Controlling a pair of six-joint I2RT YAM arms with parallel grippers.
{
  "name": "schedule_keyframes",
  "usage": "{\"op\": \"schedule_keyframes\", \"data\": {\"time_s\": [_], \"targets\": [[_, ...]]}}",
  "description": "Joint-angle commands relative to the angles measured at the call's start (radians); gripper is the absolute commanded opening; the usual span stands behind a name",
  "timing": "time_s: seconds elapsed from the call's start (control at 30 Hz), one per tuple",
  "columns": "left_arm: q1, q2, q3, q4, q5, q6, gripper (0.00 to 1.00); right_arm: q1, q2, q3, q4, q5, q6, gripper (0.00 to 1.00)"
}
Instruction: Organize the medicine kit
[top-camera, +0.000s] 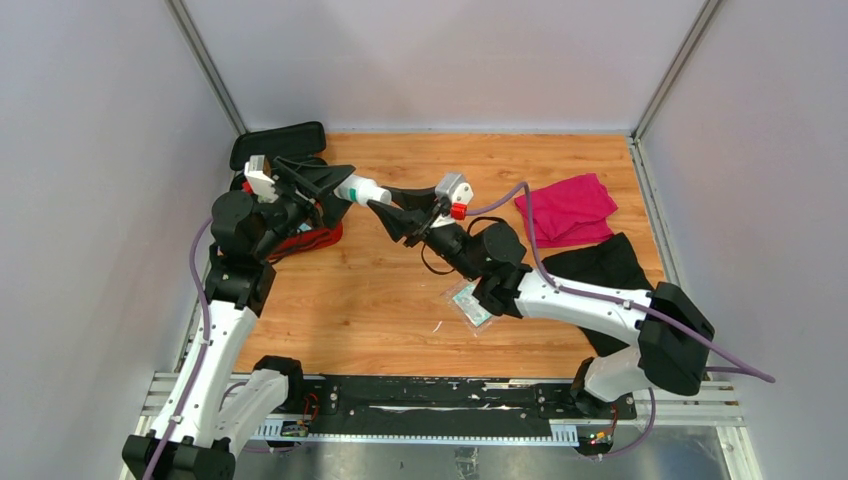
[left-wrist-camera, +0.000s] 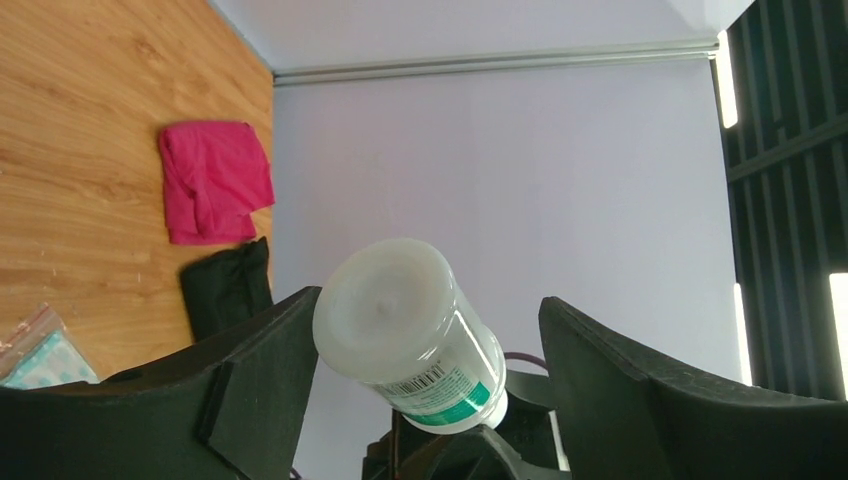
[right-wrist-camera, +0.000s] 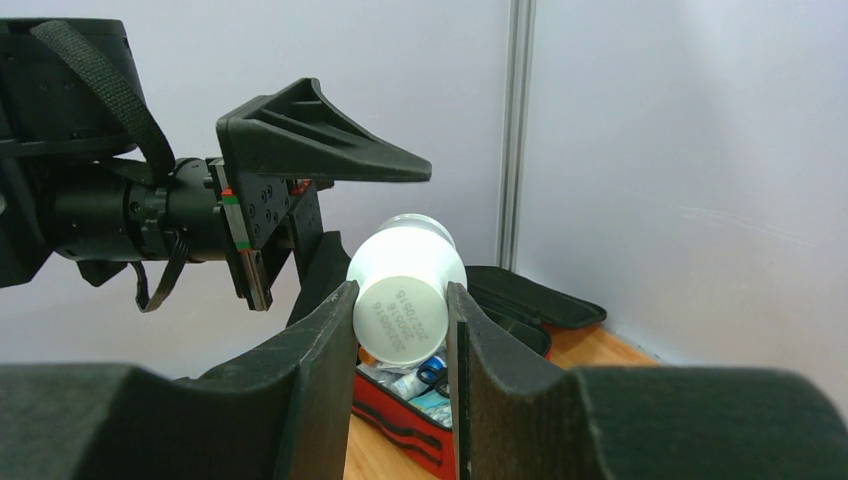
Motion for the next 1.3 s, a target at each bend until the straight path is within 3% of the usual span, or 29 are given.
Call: {"op": "schedule_keyframes", "data": {"time_s": [0.0, 0.1, 0.57, 0.77, 0.97, 1.07, 1.1, 1.13, 1.27], "targets": [[-0.01, -0.016, 0.0, 0.032, 0.011, -0.02, 0.79, 0.032, 0.031, 0.001, 0.025, 0.021, -0.124, 0.0], [-0.012, -0.015, -0.006, 0.032, 0.013, -0.023, 0.72, 0.033, 0.063, -0.009, 0.036, 0.034, -0.181, 0.0], [-0.017, -0.031, -0.023, 0.032, 0.018, -0.053, 0.55, 0.047, 0.133, -0.013, 0.019, 0.038, -0.214, 0.0], [-0.02, -0.028, -0.03, 0.032, 0.015, -0.062, 0.35, 0.048, 0.152, -0.011, 0.042, 0.057, -0.216, 0.01], [-0.02, -0.026, -0.049, 0.032, 0.01, -0.046, 0.02, 0.048, 0.129, -0.008, 0.011, 0.078, -0.209, 0.31], [-0.02, -0.023, -0.059, 0.032, 0.003, -0.031, 0.0, 0.048, 0.099, -0.011, -0.023, 0.089, -0.2, 0.47], [-0.02, -0.02, -0.062, 0.034, 0.001, -0.027, 0.0, 0.048, 0.088, -0.013, -0.033, 0.094, -0.194, 0.7], [-0.02, -0.017, -0.068, 0.037, -0.004, -0.022, 0.0, 0.048, 0.076, -0.016, -0.044, 0.101, -0.188, 0.81], [-0.02, 0.004, -0.082, 0.054, -0.013, -0.002, 0.0, 0.048, 0.023, -0.032, -0.1, 0.114, -0.185, 0.88]]}}
